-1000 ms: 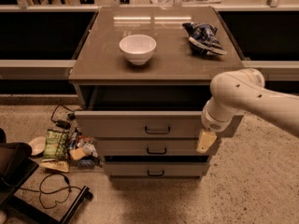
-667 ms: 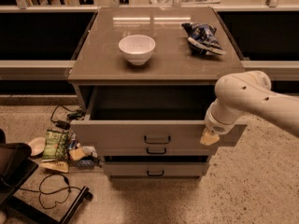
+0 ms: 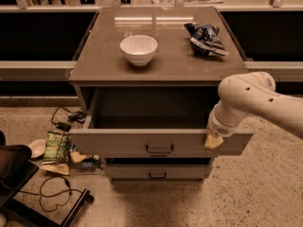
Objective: Open top drawer
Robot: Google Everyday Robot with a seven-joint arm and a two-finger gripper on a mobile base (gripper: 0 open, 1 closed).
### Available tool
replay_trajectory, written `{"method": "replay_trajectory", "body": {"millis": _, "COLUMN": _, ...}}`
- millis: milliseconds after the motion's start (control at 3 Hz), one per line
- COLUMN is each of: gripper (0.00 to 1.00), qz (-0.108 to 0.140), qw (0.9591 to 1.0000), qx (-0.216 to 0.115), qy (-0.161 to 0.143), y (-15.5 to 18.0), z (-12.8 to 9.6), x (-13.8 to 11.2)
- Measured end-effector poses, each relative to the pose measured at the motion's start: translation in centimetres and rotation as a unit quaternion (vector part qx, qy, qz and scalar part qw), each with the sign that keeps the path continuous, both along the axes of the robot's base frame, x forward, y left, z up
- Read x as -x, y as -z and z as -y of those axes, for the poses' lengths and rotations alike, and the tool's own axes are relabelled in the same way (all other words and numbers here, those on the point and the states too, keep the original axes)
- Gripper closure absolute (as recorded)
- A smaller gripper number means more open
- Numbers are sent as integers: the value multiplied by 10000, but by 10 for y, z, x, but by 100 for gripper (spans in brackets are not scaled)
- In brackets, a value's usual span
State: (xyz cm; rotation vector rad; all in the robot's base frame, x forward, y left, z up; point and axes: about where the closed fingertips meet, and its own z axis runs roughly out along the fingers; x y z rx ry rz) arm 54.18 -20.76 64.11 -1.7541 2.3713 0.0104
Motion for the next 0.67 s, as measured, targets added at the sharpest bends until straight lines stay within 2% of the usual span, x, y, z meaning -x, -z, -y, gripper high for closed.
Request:
{"method": "replay_trajectory", "body": {"millis": 333, "gripper": 100, "qz": 80, "qw": 9998, "qx": 95, "qy": 125, "y": -11, "z": 4, "x": 15}}
{"method": "replay_trajectory", "body": {"millis": 667, "gripper": 100, "qz": 81, "qw": 9998, "qx": 95, "qy": 126, "y": -11, "z": 4, "x": 15}}
